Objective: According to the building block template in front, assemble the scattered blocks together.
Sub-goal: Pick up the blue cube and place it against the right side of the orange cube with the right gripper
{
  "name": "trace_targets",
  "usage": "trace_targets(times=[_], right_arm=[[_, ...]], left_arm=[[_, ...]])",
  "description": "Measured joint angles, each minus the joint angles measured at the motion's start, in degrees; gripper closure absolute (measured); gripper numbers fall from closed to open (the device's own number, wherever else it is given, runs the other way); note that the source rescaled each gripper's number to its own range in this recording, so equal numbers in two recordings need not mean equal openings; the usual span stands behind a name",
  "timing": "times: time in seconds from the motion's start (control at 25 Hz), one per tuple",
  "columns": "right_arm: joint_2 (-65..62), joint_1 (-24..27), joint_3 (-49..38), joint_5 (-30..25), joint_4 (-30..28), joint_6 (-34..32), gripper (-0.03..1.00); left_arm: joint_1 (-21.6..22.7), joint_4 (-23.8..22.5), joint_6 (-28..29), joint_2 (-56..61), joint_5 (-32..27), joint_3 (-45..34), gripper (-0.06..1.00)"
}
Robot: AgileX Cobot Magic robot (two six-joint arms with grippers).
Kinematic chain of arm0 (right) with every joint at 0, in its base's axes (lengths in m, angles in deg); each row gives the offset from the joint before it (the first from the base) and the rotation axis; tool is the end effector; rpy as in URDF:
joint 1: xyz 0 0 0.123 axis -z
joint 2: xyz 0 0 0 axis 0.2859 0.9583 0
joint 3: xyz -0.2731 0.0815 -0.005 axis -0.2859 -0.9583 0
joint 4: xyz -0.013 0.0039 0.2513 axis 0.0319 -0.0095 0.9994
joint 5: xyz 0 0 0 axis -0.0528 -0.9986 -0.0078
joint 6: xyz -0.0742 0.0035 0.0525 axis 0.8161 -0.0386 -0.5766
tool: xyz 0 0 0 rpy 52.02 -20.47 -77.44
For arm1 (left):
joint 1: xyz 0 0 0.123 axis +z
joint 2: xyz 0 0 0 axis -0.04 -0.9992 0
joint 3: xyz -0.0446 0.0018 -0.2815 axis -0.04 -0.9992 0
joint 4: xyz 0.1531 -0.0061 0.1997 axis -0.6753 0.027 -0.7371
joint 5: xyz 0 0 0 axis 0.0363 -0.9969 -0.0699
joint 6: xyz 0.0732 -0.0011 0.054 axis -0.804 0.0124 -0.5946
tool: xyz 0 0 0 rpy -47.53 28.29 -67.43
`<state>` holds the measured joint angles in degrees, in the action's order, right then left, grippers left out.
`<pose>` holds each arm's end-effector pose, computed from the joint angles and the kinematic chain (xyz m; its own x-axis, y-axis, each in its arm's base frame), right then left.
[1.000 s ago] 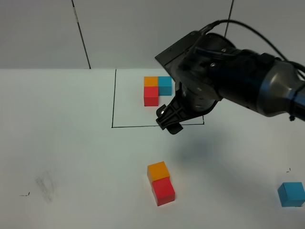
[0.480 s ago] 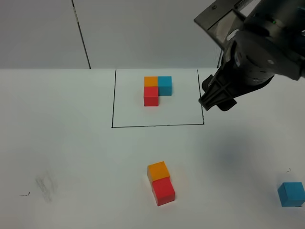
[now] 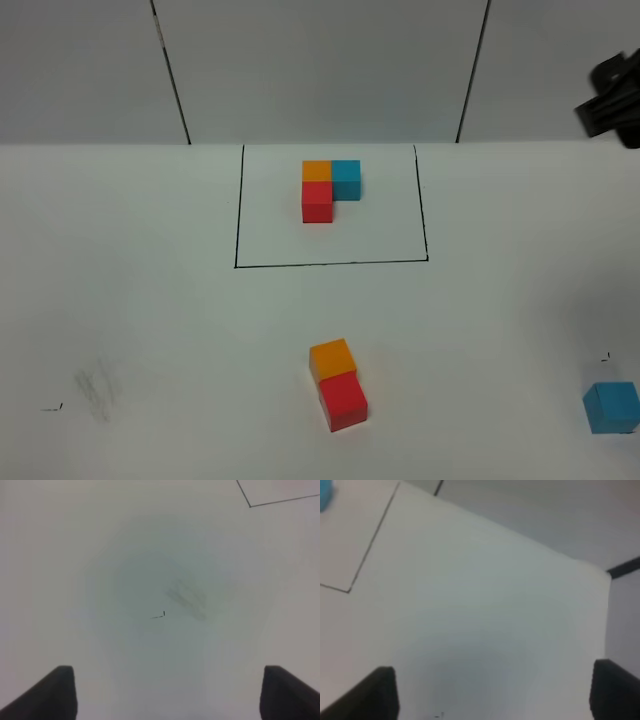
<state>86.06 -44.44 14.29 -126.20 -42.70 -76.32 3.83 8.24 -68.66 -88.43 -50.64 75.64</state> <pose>0.2504 0.0853 0.4359 -0.6863 -0.3412 -0.6424 -0.1450 0.9296 -0.3388 -0.0079 -0.0034 0.2794 -0.4475 0.1392 -0.8834 0.0733 0.9902 0.1189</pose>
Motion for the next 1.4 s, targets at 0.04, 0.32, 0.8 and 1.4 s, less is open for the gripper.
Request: trace_targets(times=[0.04,0.32,0.8,1.4], right_arm=[[-0.8,2.6,-0.6,0.0,1.2,0.6,0.37],[-1.5,15.3,-14.6,-0.3,7.5,4.4,0.37],[-1.5,15.7,-27.4,4.8,28.6,5.7,0.37],[1.6,15.7,-35.9,12.2,28.7,5.2,0.37]], left_arm=[[0.0,0.0,0.0,0.0,0.0,0.0,-0.04],[0.0,0.0,0.0,0.0,0.0,0.0,-0.04],[0.0,0.0,0.0,0.0,0.0,0.0,-0.04],[0.0,0.0,0.0,0.0,0.0,0.0,-0.04]])
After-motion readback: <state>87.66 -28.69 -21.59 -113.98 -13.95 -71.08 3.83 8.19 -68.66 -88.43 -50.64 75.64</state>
